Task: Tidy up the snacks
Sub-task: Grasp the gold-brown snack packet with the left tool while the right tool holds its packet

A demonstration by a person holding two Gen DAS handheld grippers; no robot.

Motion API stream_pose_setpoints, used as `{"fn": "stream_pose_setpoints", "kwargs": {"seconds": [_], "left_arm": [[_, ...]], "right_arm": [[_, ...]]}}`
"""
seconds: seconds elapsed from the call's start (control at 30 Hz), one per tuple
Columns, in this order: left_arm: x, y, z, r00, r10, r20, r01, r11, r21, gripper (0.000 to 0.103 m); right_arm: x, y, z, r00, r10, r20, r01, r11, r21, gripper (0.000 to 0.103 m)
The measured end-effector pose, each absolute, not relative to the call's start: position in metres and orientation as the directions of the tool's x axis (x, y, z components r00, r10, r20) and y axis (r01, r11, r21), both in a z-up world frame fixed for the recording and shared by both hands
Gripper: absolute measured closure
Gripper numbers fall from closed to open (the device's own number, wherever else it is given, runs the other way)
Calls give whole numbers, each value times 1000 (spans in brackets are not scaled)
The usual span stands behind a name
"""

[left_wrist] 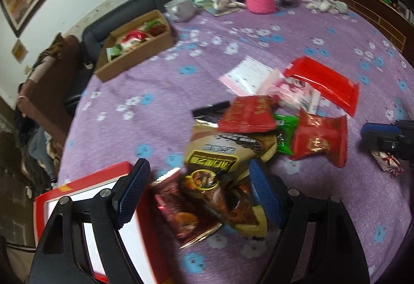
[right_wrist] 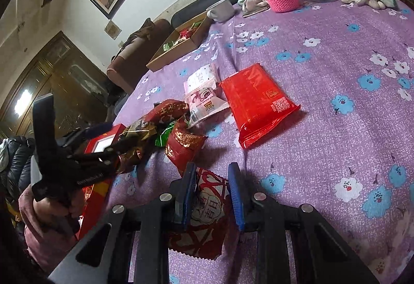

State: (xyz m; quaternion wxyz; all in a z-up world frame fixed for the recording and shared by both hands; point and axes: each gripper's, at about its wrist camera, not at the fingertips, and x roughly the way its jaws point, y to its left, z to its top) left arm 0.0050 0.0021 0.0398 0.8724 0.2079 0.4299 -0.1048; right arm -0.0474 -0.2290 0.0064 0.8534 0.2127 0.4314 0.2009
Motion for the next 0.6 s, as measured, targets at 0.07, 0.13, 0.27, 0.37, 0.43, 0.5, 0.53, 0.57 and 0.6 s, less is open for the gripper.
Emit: {"fn": "stream_pose_setpoints", "kwargs": {"seconds": [0.07, 0.13, 0.27, 0.37, 0.43, 0.5, 0.53, 0.57, 0.6], "left_arm": [[7, 3, 39, 601, -29, -799, 363, 900, 240, 26], [7, 5, 40, 592, -75, -802, 371, 909, 189, 46], [3, 4, 39, 609, -77, -790, 367, 909, 195, 58], [-3, 8, 43, 613, -99, -784, 360, 918, 165, 66], [-7, 13, 43, 608, -121, -785, 353, 926, 131, 67], [-12, 15, 44, 609, -132, -782, 351, 929, 116, 68], [-14, 17, 44, 609, -136, -781, 347, 931, 108, 70], [-16, 18, 45, 608, -144, -781, 344, 934, 95, 71], [-20, 20, 47, 605, -161, -780, 344, 936, 73, 71]], "right_arm": [[-48, -229, 5, 545, 529, -651, -159, 827, 539, 77], [-48, -229, 5, 544, 529, -651, -159, 827, 539, 77], [-48, -230, 5, 546, 532, -648, -158, 824, 544, 77], [-48, -232, 6, 551, 540, -636, -159, 816, 556, 77], [-49, -233, 7, 558, 549, -622, -163, 807, 567, 77], [-50, -235, 9, 563, 558, -609, -169, 800, 576, 77], [-50, -235, 10, 566, 567, -599, -174, 792, 585, 77], [-50, -236, 10, 567, 574, -591, -178, 786, 592, 77], [-50, -237, 12, 569, 583, -579, -183, 777, 603, 77]]}}
